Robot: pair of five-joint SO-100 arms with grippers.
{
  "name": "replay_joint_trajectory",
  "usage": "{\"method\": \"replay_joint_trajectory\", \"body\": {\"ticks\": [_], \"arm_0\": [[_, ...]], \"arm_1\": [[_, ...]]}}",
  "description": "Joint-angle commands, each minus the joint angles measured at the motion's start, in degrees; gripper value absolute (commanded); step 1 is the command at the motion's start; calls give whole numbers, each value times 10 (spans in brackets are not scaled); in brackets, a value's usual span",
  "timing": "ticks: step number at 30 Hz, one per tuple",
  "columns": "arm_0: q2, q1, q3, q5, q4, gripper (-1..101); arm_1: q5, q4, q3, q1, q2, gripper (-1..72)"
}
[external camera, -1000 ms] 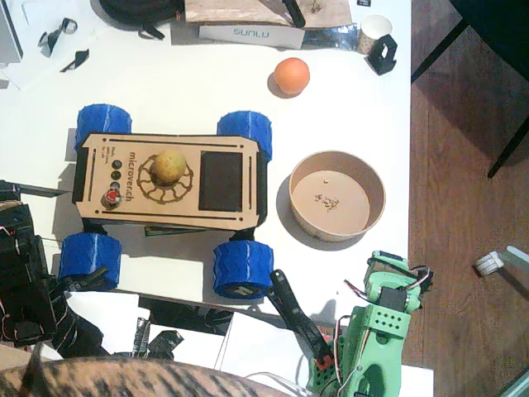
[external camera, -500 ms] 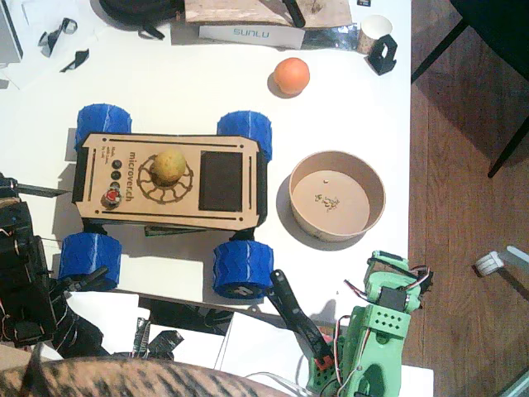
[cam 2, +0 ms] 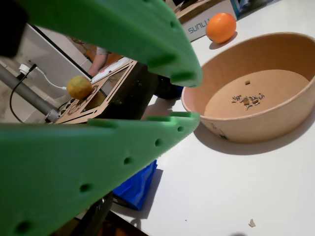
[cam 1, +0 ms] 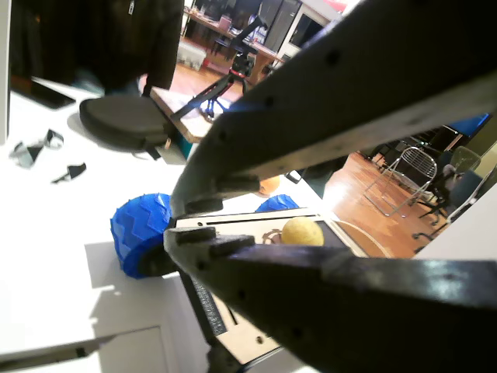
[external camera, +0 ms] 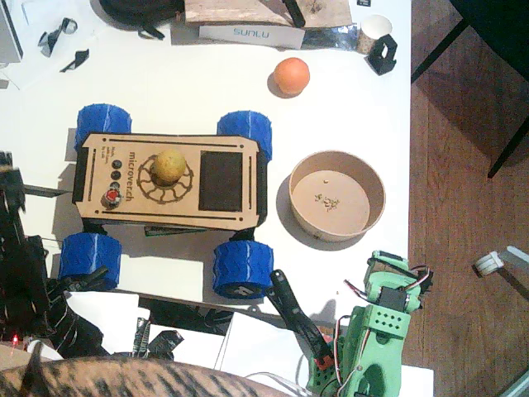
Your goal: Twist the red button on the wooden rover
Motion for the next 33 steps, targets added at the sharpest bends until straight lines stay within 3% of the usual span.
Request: {"method": "replay_joint_trajectory", "body": {"ticks": [1, 6, 12, 23, 33], "arm_0": [[-60, 4, -83, -1, 24, 8], [-123, 14, -152, 1, 55, 6], [-186, 110, -168, -4, 69, 6], [-338, 258, -168, -7, 29, 0], [-432, 309, -169, -56, -26, 0]], "arm_1": [[4, -3, -2, 4, 0, 33], [4, -3, -2, 4, 0, 33], [4, -3, -2, 4, 0, 33], [4, -3, -2, 4, 0, 33], [4, -3, -2, 4, 0, 33]]}}
